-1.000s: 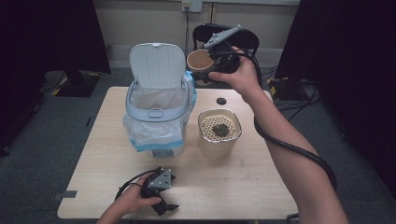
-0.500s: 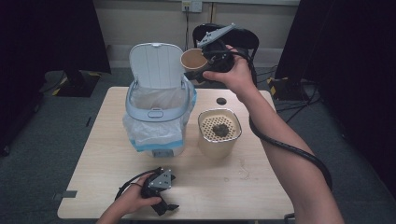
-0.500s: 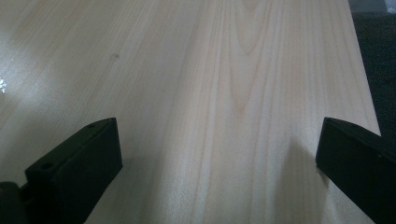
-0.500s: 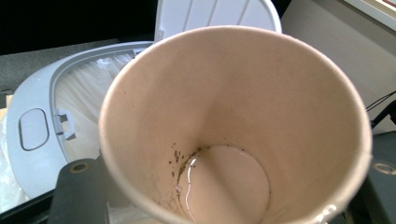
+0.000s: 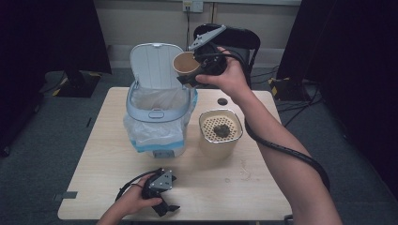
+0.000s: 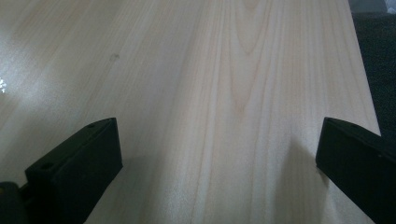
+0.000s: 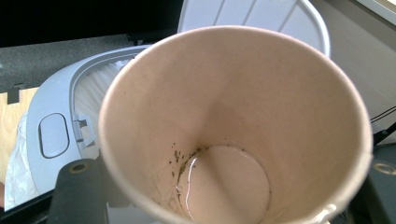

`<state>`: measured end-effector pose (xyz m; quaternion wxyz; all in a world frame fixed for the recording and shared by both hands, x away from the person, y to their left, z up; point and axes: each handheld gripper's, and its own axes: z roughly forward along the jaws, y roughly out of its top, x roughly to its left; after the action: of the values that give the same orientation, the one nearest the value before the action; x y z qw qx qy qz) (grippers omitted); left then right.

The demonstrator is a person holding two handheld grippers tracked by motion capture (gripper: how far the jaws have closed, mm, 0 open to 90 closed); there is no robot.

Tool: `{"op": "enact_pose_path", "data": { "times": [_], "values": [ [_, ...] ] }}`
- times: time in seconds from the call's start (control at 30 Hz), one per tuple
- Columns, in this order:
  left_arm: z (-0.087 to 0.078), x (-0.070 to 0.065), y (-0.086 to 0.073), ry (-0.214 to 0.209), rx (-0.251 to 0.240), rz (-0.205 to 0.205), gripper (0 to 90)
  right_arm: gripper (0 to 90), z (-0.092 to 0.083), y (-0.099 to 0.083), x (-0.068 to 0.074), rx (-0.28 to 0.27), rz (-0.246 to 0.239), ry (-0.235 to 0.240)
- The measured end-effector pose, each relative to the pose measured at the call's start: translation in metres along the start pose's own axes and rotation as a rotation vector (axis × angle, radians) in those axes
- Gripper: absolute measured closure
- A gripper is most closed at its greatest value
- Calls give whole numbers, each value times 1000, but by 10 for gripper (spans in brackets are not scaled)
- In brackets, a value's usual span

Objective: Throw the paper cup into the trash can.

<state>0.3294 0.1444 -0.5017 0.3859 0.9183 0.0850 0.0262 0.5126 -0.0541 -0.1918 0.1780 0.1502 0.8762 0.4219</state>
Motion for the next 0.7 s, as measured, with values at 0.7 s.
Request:
{"op": "enact_pose_path", "data": {
  "times": [0.7],
  "values": [
    [-1, 2, 0, -5, 11, 20, 0, 269, 41, 11, 19, -10, -5, 80]
  ]
}}
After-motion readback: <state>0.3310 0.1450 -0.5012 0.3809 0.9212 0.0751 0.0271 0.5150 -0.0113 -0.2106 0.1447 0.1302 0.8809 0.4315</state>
